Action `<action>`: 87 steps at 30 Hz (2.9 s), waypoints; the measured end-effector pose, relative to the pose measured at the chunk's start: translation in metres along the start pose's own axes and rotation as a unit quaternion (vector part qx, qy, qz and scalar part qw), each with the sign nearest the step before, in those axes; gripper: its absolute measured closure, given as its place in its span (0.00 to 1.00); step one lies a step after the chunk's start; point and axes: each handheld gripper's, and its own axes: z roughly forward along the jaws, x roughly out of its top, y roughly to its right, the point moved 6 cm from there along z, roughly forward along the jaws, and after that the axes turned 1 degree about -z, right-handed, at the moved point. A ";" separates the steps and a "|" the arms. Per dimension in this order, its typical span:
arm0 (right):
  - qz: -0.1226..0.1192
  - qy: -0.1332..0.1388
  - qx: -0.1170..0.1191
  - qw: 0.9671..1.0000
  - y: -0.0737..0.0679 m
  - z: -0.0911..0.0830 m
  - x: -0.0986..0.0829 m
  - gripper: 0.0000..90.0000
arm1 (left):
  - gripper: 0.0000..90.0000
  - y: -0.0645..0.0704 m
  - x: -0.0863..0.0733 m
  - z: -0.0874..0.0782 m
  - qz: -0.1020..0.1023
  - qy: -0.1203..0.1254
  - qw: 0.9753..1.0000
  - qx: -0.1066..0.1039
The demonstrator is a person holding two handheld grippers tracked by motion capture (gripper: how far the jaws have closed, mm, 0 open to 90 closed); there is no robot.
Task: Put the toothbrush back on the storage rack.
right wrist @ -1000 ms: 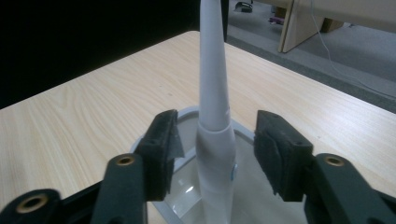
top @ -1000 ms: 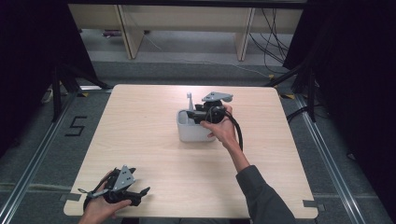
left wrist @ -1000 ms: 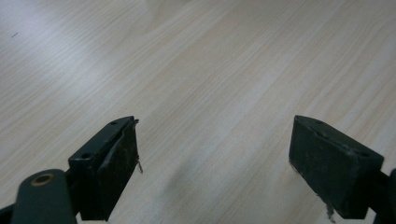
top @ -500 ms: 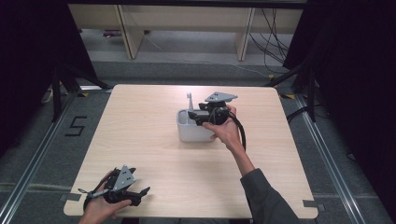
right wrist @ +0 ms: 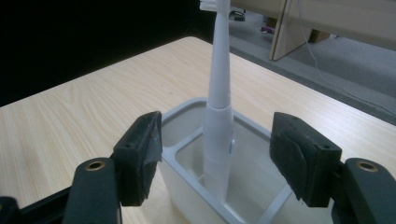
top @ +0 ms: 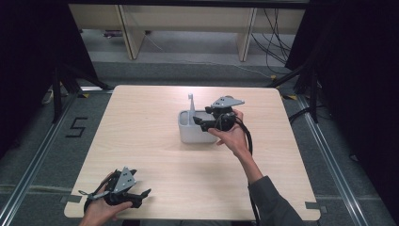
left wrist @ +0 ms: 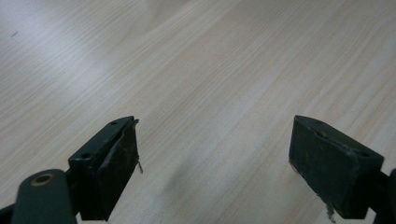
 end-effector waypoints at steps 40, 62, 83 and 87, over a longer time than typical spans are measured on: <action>0.005 -0.001 -0.010 1.000 -0.002 -0.034 -0.022 0.33 | 0.17 -0.003 0.000 -0.002 0.005 0.005 1.000 0.006; 0.006 -0.014 -0.009 1.000 -0.007 -0.051 -0.051 0.25 | 0.17 -0.005 0.000 0.001 0.005 0.000 1.000 0.008; 0.009 -0.030 -0.010 0.999 -0.014 -0.062 -0.067 0.25 | 0.17 -0.005 -0.001 -0.001 0.006 0.003 1.000 0.010; 0.017 -0.037 -0.003 0.999 -0.021 -0.070 -0.070 0.25 | 0.17 -0.004 0.000 0.000 -0.002 0.009 1.000 0.012</action>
